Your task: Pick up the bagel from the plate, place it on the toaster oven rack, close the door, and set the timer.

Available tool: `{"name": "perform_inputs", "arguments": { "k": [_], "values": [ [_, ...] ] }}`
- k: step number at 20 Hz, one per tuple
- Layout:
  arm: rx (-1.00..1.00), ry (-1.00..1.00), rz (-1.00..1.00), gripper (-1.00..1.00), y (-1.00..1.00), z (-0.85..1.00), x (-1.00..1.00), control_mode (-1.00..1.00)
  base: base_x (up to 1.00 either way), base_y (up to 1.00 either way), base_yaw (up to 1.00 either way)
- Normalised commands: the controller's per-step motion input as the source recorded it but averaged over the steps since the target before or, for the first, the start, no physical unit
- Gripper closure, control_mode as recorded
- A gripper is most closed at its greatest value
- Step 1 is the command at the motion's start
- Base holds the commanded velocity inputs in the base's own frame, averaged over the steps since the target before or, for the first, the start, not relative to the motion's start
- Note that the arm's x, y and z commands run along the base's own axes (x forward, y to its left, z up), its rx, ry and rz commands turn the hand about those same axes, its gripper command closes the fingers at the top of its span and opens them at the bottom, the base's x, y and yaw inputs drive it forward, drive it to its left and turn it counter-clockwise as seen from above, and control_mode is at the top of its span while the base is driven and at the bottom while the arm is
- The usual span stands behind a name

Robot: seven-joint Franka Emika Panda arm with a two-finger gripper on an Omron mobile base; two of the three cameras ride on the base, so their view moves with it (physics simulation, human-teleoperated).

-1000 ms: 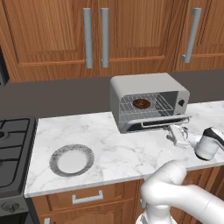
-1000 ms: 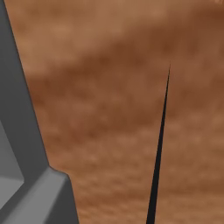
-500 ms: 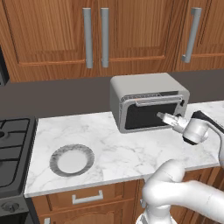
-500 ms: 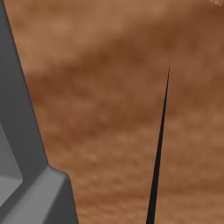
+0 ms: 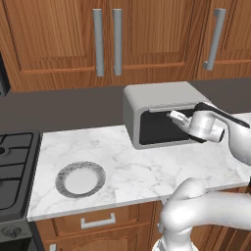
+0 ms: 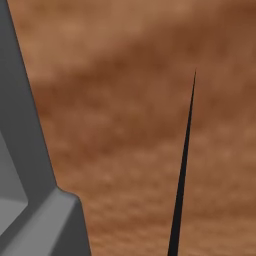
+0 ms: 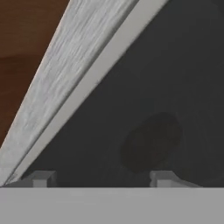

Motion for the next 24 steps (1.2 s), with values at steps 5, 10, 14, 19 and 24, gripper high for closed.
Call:
{"name": "perform_inputs", "arguments": {
  "k": [5,10,14,19,24],
  "values": [
    [0.01,0.10,-0.19,-1.00,-0.22,0.02,0.18,-1.00,0.00,0.00,0.00],
    [0.09,0.07,-0.13,-1.00,-0.66,0.28,-0.07,-1.00,0.00,0.00,0.00],
    [0.10,0.04,-0.08,-1.00,-0.78,0.53,-0.28,-1.00,0.00,0.00,0.00],
    [0.03,0.06,-0.02,-1.00,-0.64,0.53,-0.35,-1.00,0.00,0.00,0.00],
    [0.01,0.04,0.00,-1.00,-0.84,0.75,-0.55,-1.00,0.00,0.00,0.00]
  ]
}}
